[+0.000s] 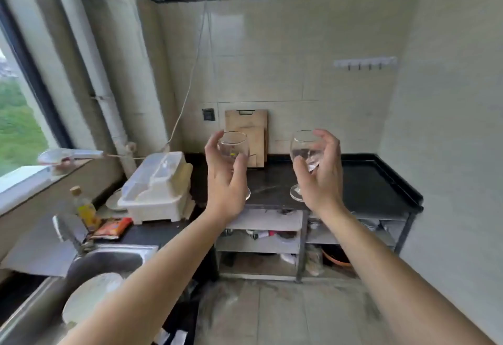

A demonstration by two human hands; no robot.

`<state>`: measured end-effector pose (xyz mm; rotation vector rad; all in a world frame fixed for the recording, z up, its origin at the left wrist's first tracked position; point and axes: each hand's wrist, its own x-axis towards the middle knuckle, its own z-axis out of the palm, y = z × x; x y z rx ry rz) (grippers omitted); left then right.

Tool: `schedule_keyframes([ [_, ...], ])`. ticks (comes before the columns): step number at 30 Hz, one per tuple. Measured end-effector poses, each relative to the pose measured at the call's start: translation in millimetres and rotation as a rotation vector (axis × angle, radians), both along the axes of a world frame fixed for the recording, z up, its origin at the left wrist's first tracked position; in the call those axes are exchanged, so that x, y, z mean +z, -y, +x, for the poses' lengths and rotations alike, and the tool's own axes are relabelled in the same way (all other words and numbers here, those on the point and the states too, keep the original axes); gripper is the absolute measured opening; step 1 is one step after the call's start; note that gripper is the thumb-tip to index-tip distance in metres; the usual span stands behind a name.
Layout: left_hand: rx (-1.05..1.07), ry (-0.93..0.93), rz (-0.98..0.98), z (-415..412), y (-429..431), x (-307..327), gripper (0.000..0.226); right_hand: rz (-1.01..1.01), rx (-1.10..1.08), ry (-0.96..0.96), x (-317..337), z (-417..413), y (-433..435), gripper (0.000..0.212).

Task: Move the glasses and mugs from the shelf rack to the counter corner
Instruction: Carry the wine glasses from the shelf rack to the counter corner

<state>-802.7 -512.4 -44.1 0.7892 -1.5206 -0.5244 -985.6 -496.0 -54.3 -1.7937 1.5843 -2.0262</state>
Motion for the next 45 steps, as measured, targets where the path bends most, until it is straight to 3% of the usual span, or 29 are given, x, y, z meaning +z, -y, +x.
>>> schedule_keyframes([
  [5, -0.054, 0.096, -0.018, -81, 51, -2, 0.051, 0.008, -0.083, 0.002, -11, -87, 29, 0.054],
  [11, -0.139, 0.079, 0.024, -168, 123, -35, 0.052, 0.044, -0.199, 0.020, -41, -177, 86, 0.056],
  [17, -0.239, 0.033, 0.084, -257, 230, -64, 0.052, 0.087, -0.276, -0.012, -53, -262, 182, 0.056],
  [24, -0.366, 0.083, 0.135, -366, 378, -50, 0.049, 0.153, -0.373, -0.059, -41, -370, 305, 0.060],
  [32, -0.453, 0.147, 0.313, -489, 486, -78, 0.060, 0.253, -0.456, 0.051, -75, -492, 393, 0.069],
  [38, -0.393, 0.228, 0.395, -587, 571, -119, 0.074, 0.331, -0.419, 0.095, -116, -605, 488, 0.071],
  [45, -0.256, 0.293, 0.541, -703, 674, -159, 0.057, 0.509, -0.307, 0.082, -158, -730, 602, 0.077],
])
